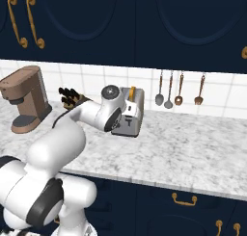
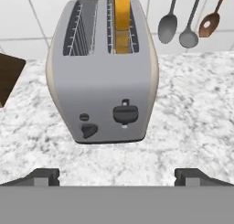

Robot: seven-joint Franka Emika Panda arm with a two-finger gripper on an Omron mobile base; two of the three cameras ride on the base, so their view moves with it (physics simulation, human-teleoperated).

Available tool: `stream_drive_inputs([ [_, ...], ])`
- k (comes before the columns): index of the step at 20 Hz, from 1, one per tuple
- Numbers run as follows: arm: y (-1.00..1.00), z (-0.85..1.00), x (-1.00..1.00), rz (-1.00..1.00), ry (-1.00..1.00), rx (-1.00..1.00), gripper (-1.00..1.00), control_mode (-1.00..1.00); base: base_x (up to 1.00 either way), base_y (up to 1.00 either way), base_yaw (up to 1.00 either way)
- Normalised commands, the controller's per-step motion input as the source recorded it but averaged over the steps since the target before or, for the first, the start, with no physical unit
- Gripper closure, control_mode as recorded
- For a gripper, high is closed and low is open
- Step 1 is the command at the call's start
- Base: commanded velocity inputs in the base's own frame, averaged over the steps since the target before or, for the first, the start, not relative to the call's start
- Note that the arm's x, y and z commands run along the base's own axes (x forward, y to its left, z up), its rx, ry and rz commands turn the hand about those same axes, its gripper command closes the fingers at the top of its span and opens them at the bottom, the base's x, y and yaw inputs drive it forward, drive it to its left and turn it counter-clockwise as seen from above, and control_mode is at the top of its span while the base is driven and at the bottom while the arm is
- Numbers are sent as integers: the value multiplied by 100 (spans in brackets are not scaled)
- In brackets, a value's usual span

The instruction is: Start the toaster. Once the lever pops up, take the bread to the plate on the dining counter.

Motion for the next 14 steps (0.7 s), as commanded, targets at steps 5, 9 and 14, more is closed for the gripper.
stream_drive_inputs([
  [5,0,-34,3,0,0,0,-100,-100,0,0,0],
  [9,-2,0,17,0,0,0,-100,-100,0,0,0],
  [14,-9,-5,20,0,0,0,-100,-100,0,0,0],
])
